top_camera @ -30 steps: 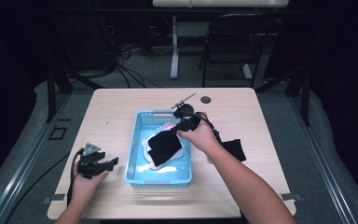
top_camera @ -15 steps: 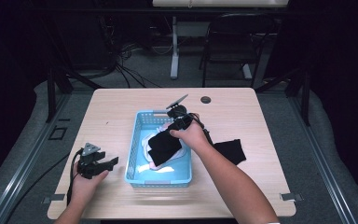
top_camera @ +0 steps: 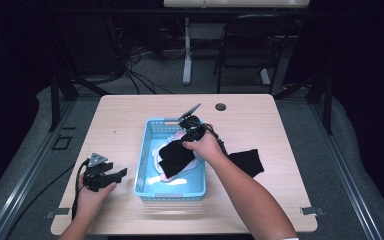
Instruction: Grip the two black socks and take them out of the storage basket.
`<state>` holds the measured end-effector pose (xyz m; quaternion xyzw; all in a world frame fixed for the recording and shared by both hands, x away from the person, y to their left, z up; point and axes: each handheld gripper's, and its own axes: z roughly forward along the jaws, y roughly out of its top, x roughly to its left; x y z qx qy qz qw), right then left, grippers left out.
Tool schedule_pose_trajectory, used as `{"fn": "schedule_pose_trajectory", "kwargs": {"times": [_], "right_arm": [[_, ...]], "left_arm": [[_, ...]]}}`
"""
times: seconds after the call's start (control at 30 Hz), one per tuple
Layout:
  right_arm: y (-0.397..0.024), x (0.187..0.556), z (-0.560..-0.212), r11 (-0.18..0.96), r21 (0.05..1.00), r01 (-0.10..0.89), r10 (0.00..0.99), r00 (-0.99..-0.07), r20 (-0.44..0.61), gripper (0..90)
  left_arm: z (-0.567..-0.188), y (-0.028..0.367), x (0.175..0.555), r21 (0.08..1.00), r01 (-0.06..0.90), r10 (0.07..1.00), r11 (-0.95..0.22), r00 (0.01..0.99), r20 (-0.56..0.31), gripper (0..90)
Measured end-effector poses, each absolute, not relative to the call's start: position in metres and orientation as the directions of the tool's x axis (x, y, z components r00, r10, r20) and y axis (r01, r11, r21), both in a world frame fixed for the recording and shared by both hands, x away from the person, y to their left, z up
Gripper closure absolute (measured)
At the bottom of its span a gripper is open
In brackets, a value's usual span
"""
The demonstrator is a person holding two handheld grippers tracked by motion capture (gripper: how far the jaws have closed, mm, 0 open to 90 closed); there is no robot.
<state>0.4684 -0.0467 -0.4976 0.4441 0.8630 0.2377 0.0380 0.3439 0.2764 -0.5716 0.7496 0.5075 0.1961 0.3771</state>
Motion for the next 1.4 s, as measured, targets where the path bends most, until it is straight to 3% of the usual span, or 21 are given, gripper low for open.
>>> {"fn": "schedule_pose_trajectory", "kwargs": {"times": [0.17,0.27,0.67,1.4], "right_arm": [[-0.048,0.465,-0.493,0.501,0.464,0.731,0.775,-0.618,0.137,81.6],[-0.048,0.463,-0.489,0.509,0.477,0.716,0.765,-0.631,0.130,85.0],[-0.045,0.453,-0.476,0.522,0.508,0.686,0.739,-0.661,0.133,86.3],[-0.038,0.412,-0.374,0.564,0.634,0.530,0.647,-0.760,0.061,86.5]], "left_arm": [[-0.572,0.276,0.344,0.765,0.611,0.909,-0.201,0.407,-0.086,34.6],[-0.572,0.276,0.344,0.764,0.612,0.909,-0.203,0.408,-0.085,34.6],[-0.572,0.276,0.344,0.760,0.617,0.909,-0.204,0.407,-0.086,34.7],[-0.572,0.276,0.344,0.762,0.616,0.910,-0.200,0.405,-0.089,34.6]]}}
